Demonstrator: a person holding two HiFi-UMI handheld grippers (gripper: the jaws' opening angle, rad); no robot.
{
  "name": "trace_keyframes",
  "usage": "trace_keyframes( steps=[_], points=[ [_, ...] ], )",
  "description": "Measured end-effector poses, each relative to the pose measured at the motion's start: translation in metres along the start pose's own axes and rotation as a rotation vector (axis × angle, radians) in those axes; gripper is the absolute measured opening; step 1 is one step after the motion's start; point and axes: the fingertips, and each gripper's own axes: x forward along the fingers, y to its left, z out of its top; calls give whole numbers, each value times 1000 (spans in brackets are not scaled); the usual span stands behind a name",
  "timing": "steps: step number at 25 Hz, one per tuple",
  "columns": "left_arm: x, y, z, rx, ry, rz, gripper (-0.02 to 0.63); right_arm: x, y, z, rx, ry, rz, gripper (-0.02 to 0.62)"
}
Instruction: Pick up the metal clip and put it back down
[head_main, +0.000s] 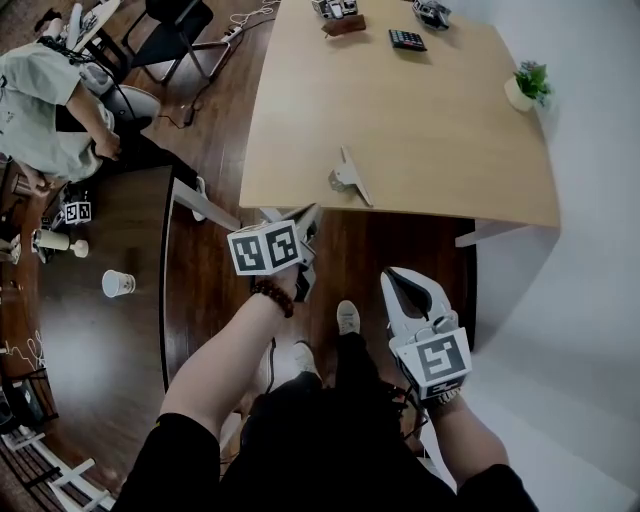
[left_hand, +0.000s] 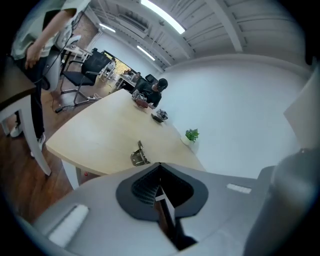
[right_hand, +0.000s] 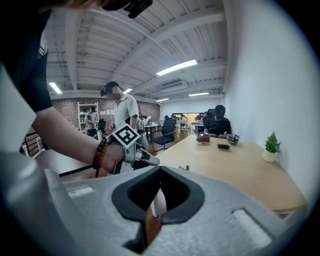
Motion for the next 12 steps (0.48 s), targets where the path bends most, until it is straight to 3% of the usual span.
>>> trace_keyframes(
  steps=[12],
  points=[
    [-109,-74,-21,325,-27,-121,17,-35,73,27,-53,-79,-27,-12]
  ],
)
